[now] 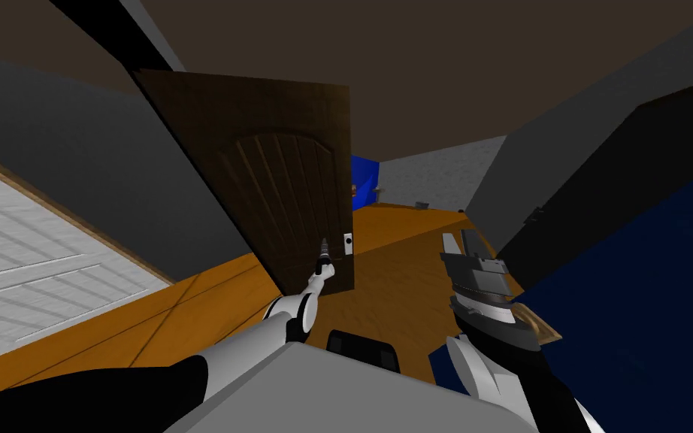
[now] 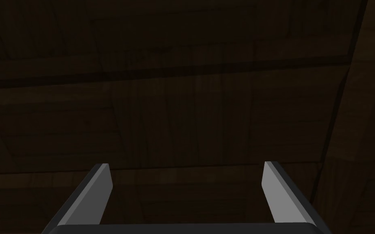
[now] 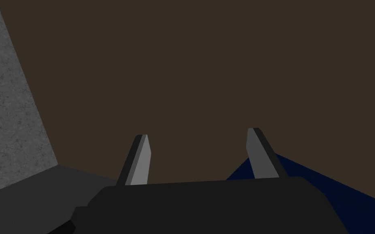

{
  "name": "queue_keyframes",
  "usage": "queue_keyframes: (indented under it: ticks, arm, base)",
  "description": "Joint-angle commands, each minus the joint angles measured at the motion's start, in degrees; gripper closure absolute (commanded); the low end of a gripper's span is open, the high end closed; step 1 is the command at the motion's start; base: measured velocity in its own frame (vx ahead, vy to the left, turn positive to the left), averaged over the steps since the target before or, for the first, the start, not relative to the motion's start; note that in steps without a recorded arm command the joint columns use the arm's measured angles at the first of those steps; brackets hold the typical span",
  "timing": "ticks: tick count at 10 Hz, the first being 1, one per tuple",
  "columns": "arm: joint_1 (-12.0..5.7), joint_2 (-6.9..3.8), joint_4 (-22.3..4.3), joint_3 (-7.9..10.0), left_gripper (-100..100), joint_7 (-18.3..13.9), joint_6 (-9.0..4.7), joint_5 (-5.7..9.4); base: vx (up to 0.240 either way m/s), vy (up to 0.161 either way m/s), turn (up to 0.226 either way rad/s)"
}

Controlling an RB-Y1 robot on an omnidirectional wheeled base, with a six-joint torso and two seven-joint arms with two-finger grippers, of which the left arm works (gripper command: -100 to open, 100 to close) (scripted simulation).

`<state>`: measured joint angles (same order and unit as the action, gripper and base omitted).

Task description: Push the door open

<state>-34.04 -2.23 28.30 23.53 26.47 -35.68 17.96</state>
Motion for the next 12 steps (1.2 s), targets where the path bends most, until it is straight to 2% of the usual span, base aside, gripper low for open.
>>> queue_keyframes:
  ticks: [1,7,8,9,10,11,12]
  arm:
    - [0.31,0.28,0.8,-1.64,-100,-0.43,0.9,0.24]
    - [0.35,1.65,0.38,-8.18,-100,-2.98,1.86,1.14]
    - [0.35,1.88,0.34,-8.86,-100,-3.24,1.96,1.23]
    - [0.35,1.88,1.45,-8.86,-100,-3.24,1.96,1.23]
    - [0.35,1.88,0.76,-8.86,-100,-3.24,1.96,1.23]
    - [0.36,2.53,0.24,-10.41,-100,-3.84,2.19,1.44]
    - [0.36,2.8,0.2,-10.96,-100,-4.06,2.28,1.52]
  base:
    - [-0.016,-0.001,0.205]
    - [-0.028,-0.033,0.223]
    - [-0.027,-0.078,0.123]
    - [-0.015,-0.055,0.023]
    - [-0.003,-0.019,-0.014]
    - [-0.024,-0.056,0.184]
    - [-0.027,-0.119,0.144]
